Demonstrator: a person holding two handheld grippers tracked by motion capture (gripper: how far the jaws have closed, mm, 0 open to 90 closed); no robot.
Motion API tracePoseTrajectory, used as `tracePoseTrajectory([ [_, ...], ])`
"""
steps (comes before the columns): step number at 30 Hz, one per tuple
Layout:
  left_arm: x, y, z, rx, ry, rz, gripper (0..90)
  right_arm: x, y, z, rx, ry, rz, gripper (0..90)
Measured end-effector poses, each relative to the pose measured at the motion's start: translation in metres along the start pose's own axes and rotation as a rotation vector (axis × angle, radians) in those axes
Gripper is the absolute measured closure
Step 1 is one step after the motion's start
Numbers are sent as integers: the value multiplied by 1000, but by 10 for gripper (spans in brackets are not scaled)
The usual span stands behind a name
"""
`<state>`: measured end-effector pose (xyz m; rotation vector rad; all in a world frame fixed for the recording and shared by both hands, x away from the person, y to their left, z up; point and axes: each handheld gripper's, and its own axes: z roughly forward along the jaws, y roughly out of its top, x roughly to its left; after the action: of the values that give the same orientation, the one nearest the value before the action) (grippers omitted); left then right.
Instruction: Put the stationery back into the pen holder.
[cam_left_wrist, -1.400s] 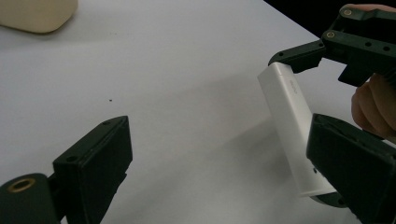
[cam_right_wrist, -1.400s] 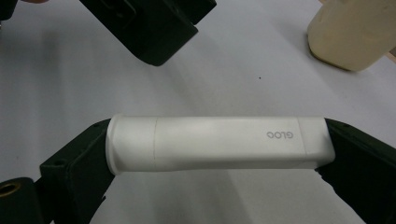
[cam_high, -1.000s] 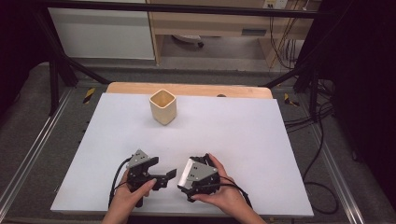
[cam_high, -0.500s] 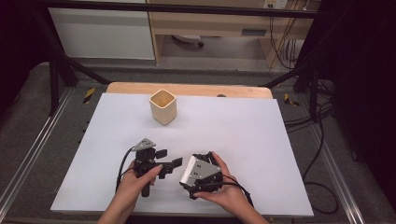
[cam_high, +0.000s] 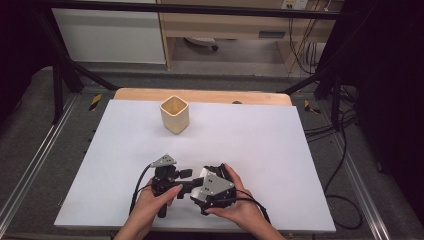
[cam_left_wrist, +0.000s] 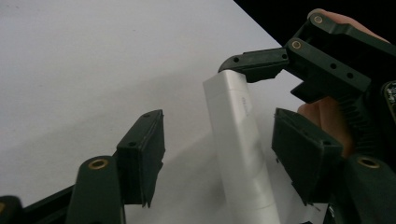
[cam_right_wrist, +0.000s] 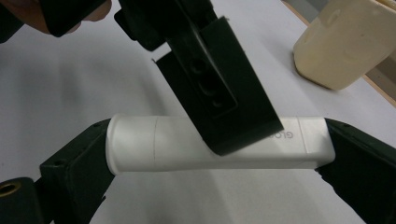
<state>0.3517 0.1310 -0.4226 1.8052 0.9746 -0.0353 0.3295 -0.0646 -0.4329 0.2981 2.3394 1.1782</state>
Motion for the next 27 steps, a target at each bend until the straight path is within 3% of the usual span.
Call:
tracePoseTrajectory([
  [11,-5,-3,8,35,-9,6,540,7,4,5,-15,8,-24,40],
  [27,-4,-4,11,32,42,2,623,13,5,9,-5,0,-56,39],
])
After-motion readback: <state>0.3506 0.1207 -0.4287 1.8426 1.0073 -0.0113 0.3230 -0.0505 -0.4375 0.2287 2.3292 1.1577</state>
